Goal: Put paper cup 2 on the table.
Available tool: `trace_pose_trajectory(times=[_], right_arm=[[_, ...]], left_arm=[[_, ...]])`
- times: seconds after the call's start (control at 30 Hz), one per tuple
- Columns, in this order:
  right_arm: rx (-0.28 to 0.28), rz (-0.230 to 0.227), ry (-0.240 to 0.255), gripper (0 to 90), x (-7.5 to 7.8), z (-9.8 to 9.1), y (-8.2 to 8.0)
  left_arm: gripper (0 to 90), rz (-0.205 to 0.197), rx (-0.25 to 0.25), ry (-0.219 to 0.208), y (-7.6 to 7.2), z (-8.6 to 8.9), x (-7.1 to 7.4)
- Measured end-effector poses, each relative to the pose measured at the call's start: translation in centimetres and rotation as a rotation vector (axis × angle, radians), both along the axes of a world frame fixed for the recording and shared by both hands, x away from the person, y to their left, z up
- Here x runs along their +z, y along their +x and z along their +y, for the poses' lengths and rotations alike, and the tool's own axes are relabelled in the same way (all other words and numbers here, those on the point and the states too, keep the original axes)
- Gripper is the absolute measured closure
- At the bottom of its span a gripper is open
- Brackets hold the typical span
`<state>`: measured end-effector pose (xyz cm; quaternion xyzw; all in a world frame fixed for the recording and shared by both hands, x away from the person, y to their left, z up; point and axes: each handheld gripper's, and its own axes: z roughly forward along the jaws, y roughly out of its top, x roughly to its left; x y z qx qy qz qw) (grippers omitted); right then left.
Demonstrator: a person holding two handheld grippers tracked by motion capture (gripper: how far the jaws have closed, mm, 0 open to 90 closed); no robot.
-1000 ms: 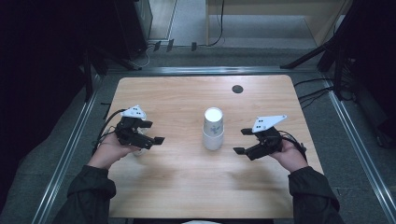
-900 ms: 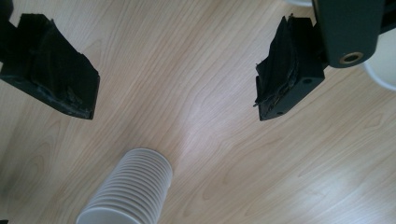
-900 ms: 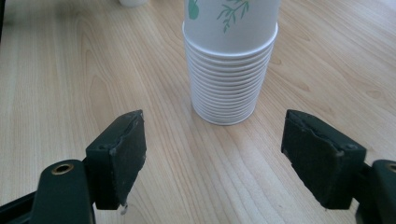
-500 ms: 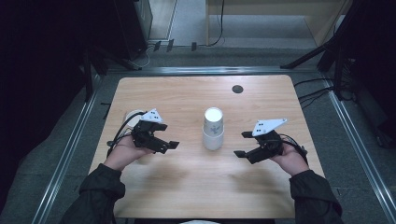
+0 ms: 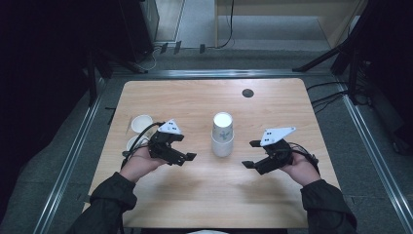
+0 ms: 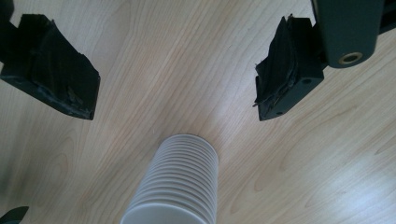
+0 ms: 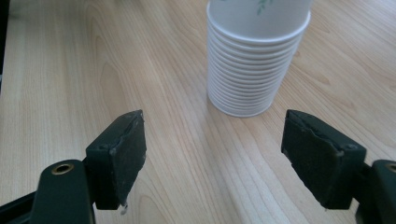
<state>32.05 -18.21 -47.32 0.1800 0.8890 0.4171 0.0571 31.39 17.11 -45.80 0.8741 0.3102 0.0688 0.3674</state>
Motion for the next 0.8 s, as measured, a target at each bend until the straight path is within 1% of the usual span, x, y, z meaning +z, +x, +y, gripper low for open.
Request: trace_pose_trajectory(times=[0.07,0.1,0.2,0.23,0.33,0.5,0.67,0.8], right_arm=[[0.012,-0.01,0.0,22.2,0.02,0.19,-0.09],[0.013,-0.009,0.001,22.2,0.04,0.25,-0.11],[0.02,-0.009,0.0,22.2,-0.04,0.39,-0.06],[0.021,-0.006,-0.001,22.2,-0.07,0.46,-0.08],[0.028,-0.007,-0.007,22.2,-0.15,0.66,-0.07],[0.028,-0.004,-0.009,22.2,-0.13,0.83,-0.15],[0.029,-0.004,-0.01,22.2,-0.12,0.81,-0.16],[0.029,-0.004,-0.01,22.2,-0.13,0.81,-0.16]], left_arm=[[13.9,0.004,0.008,0.009,-0.01,-0.17,-0.08],[14.0,0.006,0.011,0.003,-0.04,-0.22,-0.15],[13.9,-0.001,0.012,-0.004,-0.17,-0.39,-0.33],[13.9,-0.008,0.007,0.004,-0.22,-0.44,-0.36],[13.9,-0.015,0.008,0.001,-0.32,-0.59,-0.47],[13.9,-0.017,0.011,-0.003,-0.35,-0.62,-0.61],[13.9,-0.011,0.01,0.003,-0.3,-0.6,-0.76],[13.9,-0.014,0.01,0.003,-0.29,-0.62,-0.85]])
